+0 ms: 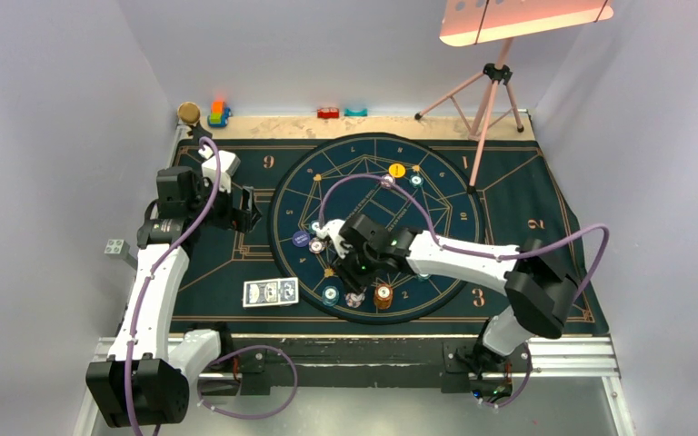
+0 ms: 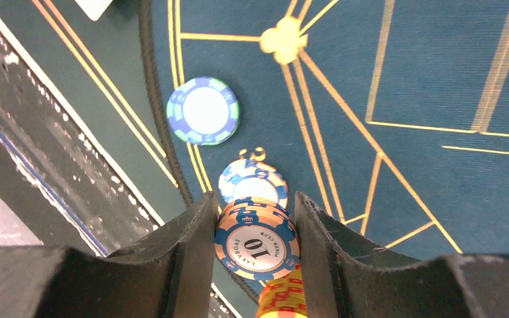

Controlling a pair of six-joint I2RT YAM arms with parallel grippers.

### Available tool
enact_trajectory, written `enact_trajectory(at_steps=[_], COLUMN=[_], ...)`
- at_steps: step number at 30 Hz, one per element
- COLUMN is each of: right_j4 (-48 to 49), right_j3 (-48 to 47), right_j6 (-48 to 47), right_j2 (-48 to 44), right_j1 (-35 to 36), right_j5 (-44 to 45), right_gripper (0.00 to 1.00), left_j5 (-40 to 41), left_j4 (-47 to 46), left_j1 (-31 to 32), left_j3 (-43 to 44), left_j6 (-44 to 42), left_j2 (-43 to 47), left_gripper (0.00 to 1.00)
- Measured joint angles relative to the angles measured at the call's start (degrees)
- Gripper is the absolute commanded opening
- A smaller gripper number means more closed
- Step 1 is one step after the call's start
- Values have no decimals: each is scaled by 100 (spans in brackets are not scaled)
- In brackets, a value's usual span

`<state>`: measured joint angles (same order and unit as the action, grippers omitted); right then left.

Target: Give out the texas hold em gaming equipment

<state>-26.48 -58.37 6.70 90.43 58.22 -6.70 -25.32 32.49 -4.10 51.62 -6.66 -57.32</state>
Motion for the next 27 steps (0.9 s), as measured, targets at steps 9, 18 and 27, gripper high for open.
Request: enact_trajectory(at_steps=[9,18,27], right_j4=[-9,83,254], right_j3=[-234,400,713], right_j6=[616,1377,1762], right_j2=[-210,-251,-190], right_j1=[-1567,-2782,-3204], right_j5=[616,1390,1624], right_gripper=[0,0,0], left_j5=[0,-2,-2], left_j4=[2,2,2], left_j1=[0,0,-2], left_j3=[0,0,0], left_j6=[0,0,-2], left_j2=[2,2,2], left_gripper=[100,100,100])
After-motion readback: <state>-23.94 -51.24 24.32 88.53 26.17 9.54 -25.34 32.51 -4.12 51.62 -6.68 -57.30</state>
